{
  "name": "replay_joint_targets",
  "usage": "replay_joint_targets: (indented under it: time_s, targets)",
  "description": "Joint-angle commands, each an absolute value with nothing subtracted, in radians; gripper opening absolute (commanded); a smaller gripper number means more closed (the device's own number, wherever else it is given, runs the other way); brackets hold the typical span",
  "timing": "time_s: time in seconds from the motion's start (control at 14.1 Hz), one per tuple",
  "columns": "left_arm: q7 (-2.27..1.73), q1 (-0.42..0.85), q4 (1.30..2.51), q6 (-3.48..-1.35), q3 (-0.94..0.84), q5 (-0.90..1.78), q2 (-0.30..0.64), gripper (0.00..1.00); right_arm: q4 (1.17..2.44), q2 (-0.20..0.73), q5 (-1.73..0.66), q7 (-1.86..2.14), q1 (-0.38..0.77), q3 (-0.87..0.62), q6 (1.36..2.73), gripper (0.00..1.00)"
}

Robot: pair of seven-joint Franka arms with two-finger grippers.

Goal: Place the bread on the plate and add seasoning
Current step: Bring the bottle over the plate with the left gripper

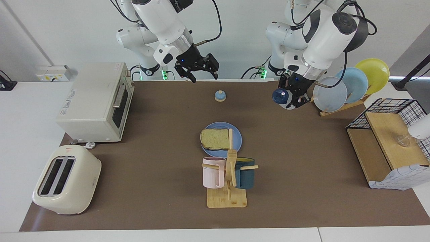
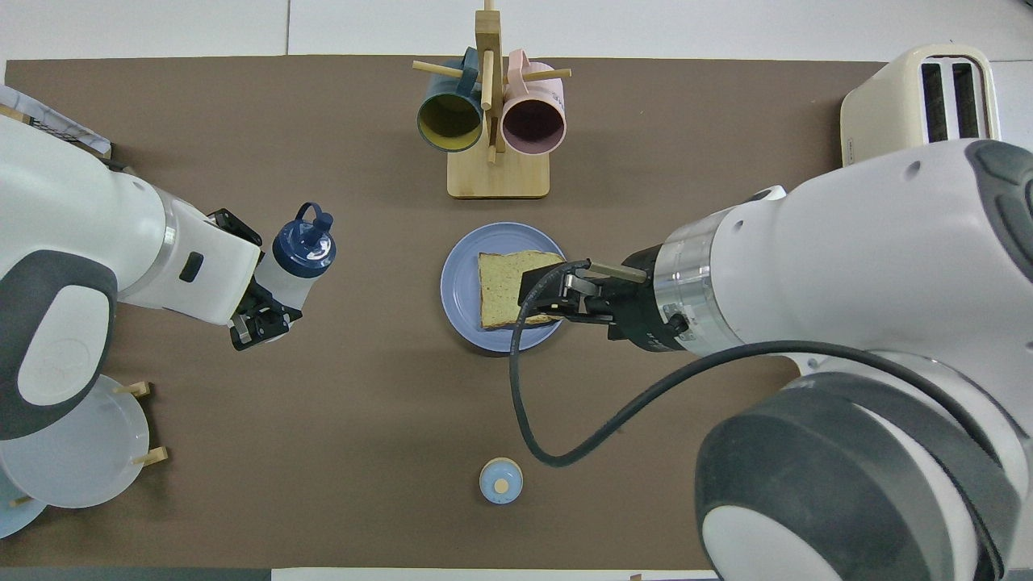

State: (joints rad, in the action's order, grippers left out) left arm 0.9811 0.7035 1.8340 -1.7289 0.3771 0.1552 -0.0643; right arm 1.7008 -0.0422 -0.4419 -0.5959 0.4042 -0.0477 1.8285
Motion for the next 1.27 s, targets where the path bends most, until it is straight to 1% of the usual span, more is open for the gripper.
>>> replay_joint_targets:
  time_s: [0.0, 0.21, 0.28, 0.49, 0.57, 0.64, 0.78, 0.99, 1.06, 1.2]
  targets:
    - [1.051, 0.741, 1.905, -1.71, 0.374, 0.161, -0.138, 0.0, 1.651, -0.035, -0.474, -0.597, 0.405, -0.049, 1.821, 1.0]
    - [1.057, 0.807, 1.971, -1.7, 0.37, 0.161, -0.184, 0.0, 1.536, 0.007, -0.471, -0.598, 0.406, -0.052, 1.752, 1.0]
    - [1.058, 0.824, 1.986, -1.712, 0.368, 0.161, -0.19, 0.0, 1.491, 0.021, -0.471, -0.6, 0.425, -0.058, 1.728, 1.0]
    - [1.051, 0.833, 2.031, -1.759, 0.357, 0.161, -0.219, 0.0, 1.477, 0.028, -0.465, -0.612, 0.468, -0.06, 1.721, 1.0]
    - [1.048, 0.836, 2.069, -1.808, 0.35, 0.161, -0.236, 0.0, 1.479, 0.028, -0.456, -0.612, 0.495, -0.06, 1.732, 1.0]
    - [1.042, 0.836, 2.107, -1.857, 0.348, 0.163, -0.262, 0.0, 1.494, 0.026, -0.454, -0.603, 0.506, -0.06, 1.736, 0.97]
    - [1.013, 0.838, 2.161, -1.917, 0.339, 0.163, -0.304, 0.0, 1.499, 0.023, -0.453, -0.6, 0.509, -0.06, 1.744, 0.82]
    - [1.005, 0.836, 2.166, -1.921, 0.33, 0.166, -0.322, 0.0, 1.541, 0.025, -0.453, -0.609, 0.558, -0.06, 1.876, 0.66]
    - [1.0, 0.838, 2.166, -1.919, 0.33, 0.175, -0.33, 0.0, 1.555, 0.028, -0.453, -0.612, 0.575, -0.06, 1.922, 0.65]
    - [0.982, 0.838, 2.168, -1.925, 0.328, 0.178, -0.33, 0.0, 1.551, 0.051, -0.445, -0.614, 0.609, -0.06, 1.957, 0.63]
